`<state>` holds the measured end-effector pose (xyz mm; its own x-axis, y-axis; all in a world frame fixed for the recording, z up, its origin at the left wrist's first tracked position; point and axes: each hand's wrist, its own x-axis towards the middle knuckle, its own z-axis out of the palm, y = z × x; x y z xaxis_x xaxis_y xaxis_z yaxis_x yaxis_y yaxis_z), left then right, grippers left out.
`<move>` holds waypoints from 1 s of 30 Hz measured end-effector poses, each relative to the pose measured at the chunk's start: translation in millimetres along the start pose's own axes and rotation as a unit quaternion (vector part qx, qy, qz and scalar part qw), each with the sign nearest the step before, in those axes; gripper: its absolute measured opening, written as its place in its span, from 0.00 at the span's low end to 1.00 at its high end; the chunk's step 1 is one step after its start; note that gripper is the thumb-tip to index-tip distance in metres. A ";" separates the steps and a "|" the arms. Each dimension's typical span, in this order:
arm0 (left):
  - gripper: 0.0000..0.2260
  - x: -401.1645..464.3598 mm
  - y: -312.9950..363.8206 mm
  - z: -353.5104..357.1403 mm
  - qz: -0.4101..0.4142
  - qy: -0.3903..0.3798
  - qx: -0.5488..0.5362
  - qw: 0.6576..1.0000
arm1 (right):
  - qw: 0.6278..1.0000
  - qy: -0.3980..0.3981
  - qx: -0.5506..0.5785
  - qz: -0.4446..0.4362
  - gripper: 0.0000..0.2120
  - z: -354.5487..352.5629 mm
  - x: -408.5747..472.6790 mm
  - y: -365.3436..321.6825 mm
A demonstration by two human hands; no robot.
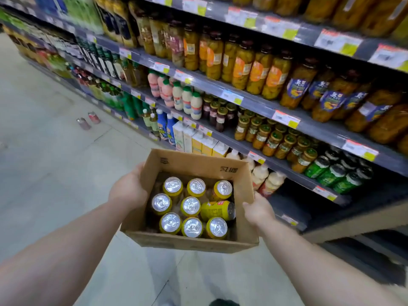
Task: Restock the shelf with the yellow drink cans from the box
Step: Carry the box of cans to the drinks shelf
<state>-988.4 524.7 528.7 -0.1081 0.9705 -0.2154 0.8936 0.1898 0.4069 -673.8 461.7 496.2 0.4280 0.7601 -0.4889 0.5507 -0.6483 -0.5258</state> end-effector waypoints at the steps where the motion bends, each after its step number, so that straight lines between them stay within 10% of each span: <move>1: 0.32 16.2 -9.4 -5.7 0.009 -0.005 0.004 1.000 | 1.000 0.001 0.010 0.011 0.14 12.6 1.9 -9.8; 30: 0.28 486.7 -178.5 -18.9 0.116 -0.154 0.000 0.981 | 0.982 0.068 0.074 0.159 0.23 293.8 205.9 -284.0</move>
<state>-1208.8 966.0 368.0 0.2341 0.8971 -0.3747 0.8789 -0.0306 0.4760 -952.6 789.3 340.4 0.6590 0.5106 -0.5523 0.2675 -0.8453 -0.4624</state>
